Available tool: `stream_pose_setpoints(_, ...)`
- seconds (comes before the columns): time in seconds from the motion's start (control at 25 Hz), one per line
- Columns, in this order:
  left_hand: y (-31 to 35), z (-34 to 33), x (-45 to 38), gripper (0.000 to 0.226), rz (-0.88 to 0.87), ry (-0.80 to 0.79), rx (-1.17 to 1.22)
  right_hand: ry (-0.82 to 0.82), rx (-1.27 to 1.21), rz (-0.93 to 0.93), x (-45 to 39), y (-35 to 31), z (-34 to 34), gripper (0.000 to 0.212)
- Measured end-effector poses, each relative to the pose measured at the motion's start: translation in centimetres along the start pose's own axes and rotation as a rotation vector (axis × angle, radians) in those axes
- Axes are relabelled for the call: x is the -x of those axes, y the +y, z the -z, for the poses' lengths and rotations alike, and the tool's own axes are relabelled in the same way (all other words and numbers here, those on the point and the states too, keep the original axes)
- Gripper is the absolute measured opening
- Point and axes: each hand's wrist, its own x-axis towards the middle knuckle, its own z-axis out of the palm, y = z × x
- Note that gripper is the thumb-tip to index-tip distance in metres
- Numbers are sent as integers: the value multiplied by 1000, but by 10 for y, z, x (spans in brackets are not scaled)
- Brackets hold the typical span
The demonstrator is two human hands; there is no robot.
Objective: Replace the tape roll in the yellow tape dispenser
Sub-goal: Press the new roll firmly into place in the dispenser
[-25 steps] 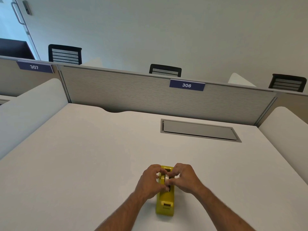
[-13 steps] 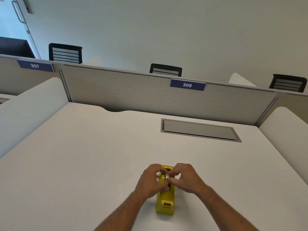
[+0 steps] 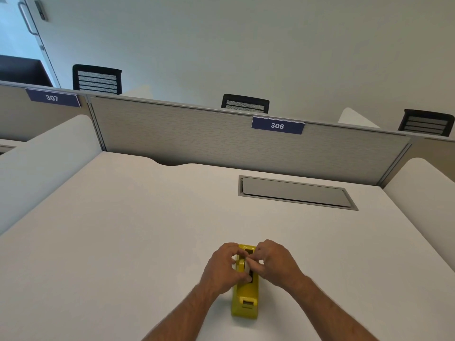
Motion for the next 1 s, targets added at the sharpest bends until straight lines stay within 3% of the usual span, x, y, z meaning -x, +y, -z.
stream_pose_setpoints(0.4,-1,-1,-2,58,1,1,-1,-7,-114,-12,5,3,1,35)
stream_pose_setpoints(0.72,0,-1,0,55,6,-10,10,30,-151,-21,0,-1,0,17)
stream_pose_setpoints(1.0,1,1,0,53,-17,-8,20,37,20,45,11,-8,-9,15)
